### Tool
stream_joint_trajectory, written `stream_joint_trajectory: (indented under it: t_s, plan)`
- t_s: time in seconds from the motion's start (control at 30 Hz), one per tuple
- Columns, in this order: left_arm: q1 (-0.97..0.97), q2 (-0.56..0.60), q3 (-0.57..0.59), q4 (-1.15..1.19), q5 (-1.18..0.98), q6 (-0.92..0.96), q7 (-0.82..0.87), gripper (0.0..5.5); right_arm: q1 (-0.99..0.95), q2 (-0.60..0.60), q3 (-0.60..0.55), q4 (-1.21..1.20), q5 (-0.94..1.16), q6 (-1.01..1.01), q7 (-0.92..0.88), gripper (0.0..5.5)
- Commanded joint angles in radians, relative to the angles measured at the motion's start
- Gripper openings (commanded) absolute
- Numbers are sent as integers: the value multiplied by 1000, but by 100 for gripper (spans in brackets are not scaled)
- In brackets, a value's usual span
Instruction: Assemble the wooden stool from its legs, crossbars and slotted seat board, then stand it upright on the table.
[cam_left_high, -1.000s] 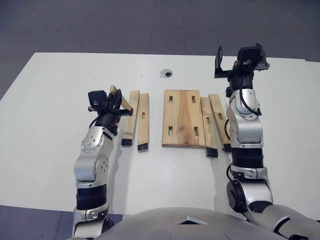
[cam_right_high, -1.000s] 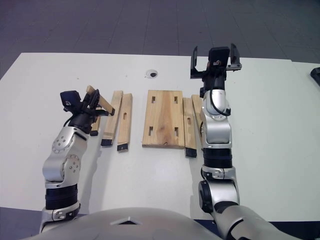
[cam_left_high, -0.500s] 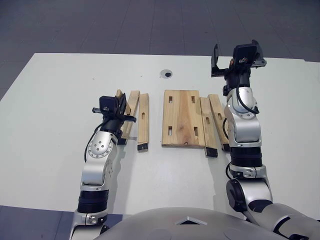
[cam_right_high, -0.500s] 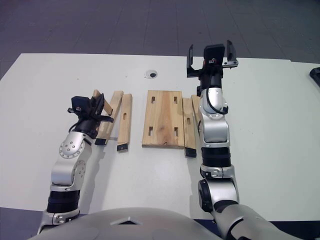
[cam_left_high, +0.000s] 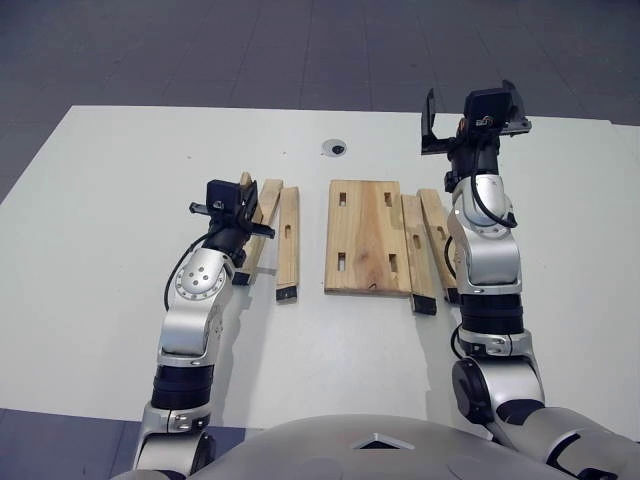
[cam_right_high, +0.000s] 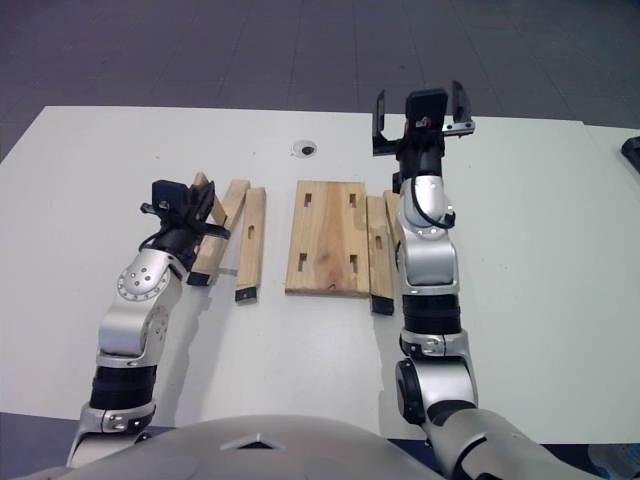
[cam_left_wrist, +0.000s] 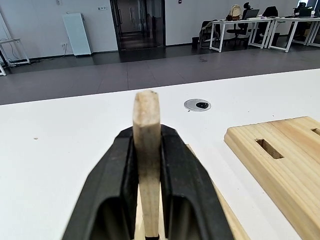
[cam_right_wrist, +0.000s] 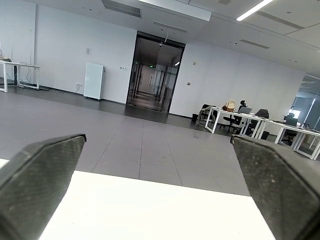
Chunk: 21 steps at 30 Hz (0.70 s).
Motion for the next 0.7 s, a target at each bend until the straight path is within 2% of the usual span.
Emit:
stream_joint_trajectory:
  t_s: [0.03, 0.07, 0.1, 0.13, 0.47, 0.7]
  plan:
    - [51, -24, -3, 99, -52, 154, -34, 42, -44, 3, 4, 19, 4, -9, 0, 540]
    - [47, -26, 4, 101, -58, 149, -33, 42, -46, 2, 3, 22, 4, -12, 1, 540]
    - [42, -29, 10, 103, -63, 144, -33, 79, -48, 1, 2, 26, 5, -14, 2, 540]
    - [39, -31, 15, 102, -67, 142, -31, 81, -49, 0, 1, 30, 5, -17, 2, 540]
    - [19, -65, 60, 89, -84, 103, -23, 238, -56, -2, 1, 49, 5, -30, 5, 540]
    - [2, -35, 120, 34, -146, 55, -80, 353, -49, -5, -3, 41, 5, -28, 7, 540]
